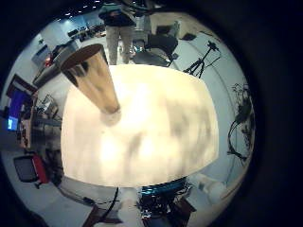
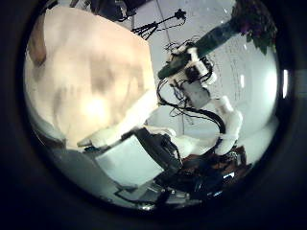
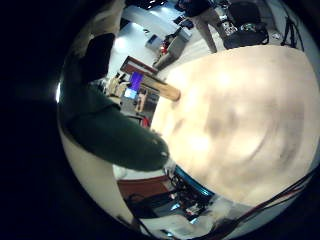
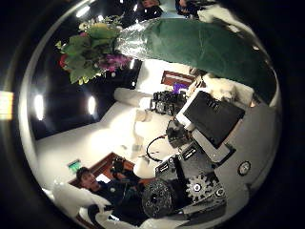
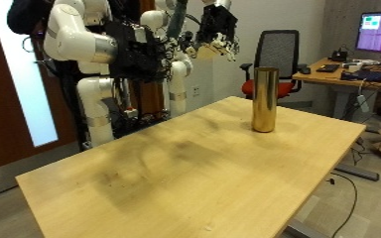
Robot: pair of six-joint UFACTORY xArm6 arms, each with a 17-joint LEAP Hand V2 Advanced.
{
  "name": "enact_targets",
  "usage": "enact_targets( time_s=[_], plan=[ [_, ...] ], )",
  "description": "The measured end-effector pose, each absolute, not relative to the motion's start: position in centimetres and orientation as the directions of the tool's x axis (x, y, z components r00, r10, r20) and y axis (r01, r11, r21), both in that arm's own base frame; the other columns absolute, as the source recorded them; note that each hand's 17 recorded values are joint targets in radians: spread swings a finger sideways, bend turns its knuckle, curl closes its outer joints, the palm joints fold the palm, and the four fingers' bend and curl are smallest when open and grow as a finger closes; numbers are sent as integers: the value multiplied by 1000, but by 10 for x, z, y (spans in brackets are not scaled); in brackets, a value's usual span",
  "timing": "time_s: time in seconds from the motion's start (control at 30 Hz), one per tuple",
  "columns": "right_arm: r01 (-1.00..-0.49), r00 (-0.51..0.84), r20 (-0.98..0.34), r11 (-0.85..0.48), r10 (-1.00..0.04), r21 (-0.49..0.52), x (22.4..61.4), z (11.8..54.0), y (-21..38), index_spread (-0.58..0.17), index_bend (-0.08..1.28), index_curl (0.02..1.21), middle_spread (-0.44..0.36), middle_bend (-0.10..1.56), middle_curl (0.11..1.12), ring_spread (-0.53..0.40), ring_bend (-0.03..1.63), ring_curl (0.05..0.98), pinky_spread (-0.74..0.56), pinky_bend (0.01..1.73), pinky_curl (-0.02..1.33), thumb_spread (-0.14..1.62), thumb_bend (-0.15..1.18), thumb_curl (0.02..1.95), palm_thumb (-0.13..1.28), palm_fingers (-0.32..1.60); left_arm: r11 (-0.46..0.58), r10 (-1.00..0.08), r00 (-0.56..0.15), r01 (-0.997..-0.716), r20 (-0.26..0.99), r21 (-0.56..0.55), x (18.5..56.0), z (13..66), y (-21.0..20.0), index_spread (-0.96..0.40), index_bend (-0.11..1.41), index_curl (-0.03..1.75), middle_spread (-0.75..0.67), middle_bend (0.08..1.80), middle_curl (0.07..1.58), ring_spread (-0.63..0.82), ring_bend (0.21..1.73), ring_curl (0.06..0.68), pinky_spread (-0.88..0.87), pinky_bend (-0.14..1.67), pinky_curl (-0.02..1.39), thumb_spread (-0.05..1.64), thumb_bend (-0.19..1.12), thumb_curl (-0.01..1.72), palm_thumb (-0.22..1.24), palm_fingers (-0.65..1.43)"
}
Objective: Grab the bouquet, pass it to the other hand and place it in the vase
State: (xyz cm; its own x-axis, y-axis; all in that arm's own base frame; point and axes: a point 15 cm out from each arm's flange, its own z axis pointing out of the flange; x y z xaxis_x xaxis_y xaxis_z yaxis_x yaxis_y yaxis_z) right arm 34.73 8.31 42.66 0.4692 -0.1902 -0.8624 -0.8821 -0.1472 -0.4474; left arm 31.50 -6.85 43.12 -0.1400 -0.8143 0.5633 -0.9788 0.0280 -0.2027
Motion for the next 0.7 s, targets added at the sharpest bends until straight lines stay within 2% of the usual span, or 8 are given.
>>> enact_targets(
  time_s=[0.27,0.5,0.7],
  plan=[
    [-875,482,-858,-148,-177,-461,349,422,82,-211,1137,886,-110,1353,731,-180,1426,666,-237,1037,1103,141,-22,933,1162,1135,24,-722,-196,-965,664,-259,319,447,-84,190,135,281,225,246,367,336,594,223,384,425,303,867,-42,290,226,248],
    [-869,491,-854,-165,-169,-467,348,421,89,-205,1145,882,-110,1358,732,-180,1430,666,-242,1023,1115,116,-21,932,1165,1134,-23,-608,-235,-950,758,-313,324,460,-98,229,145,258,257,288,369,358,669,222,339,451,299,838,-34,305,200,217],
    [-855,507,-849,-205,-148,-476,342,419,106,-204,1158,878,-104,1361,737,-183,1431,672,-250,1009,1133,93,-19,927,1169,1125,-6,-539,-256,-952,803,-307,316,464,-108,270,130,237,309,283,360,369,741,224,327,517,309,818,-40,310,177,170]
  ],
)
